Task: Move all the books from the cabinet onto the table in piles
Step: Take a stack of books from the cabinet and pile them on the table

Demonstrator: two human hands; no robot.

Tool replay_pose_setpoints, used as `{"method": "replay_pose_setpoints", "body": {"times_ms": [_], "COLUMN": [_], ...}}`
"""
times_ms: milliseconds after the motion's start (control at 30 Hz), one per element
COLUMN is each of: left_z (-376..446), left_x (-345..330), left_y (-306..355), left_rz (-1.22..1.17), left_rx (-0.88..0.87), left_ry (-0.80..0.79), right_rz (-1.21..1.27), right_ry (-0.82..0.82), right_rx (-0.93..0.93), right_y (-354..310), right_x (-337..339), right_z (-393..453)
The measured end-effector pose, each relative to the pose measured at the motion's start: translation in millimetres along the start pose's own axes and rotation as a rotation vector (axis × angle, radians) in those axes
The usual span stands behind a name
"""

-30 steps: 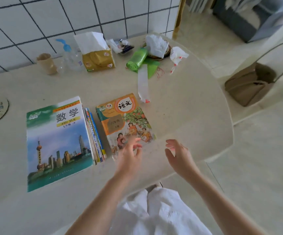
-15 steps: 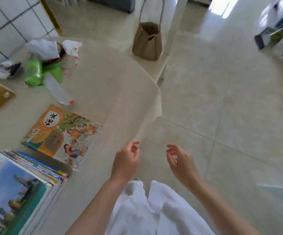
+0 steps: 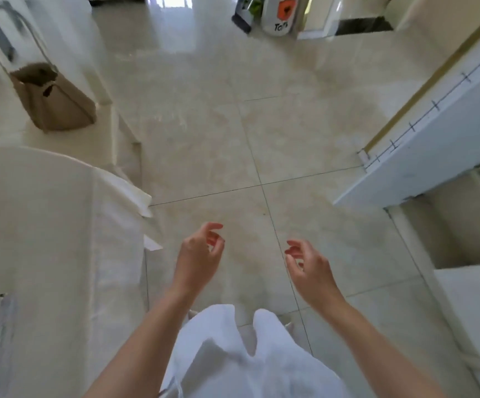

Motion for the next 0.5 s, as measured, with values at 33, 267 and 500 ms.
{"method": "replay_pose_setpoints", "body": {"times_ms": [33,267,500], "left_z": [-1.6,-42.9,-64.9], "left_x": [-22.4,-176.2,-319.2], "left_y": [14.2,103.6,196.8], "left_rz": [-0.017,-0.120,-0.061], "left_rx": [-0.003,-0.061,-0.203], "left_ry": [-0.021,-0.246,-0.564], "right_rz": [0.012,0.112,0.216], "right_ry": [0.015,0.169,0.374], "right_rx": [-0.026,-0.196,-0.362], "right_y": [19.2,141.4,240.2], "right_x": [18.3,138.7,252.6], "right_z": [-6.3,-45.8,-67.5]}}
Point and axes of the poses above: each hand's wrist, its own z-axis towards the middle knuckle, its own x-axis out of the back of the hand, y = z × x, the point moved 6 cm from there along z, towards the middle knuckle, and after that the axes turned 3 degrees about -x, right-handed, at the moved point
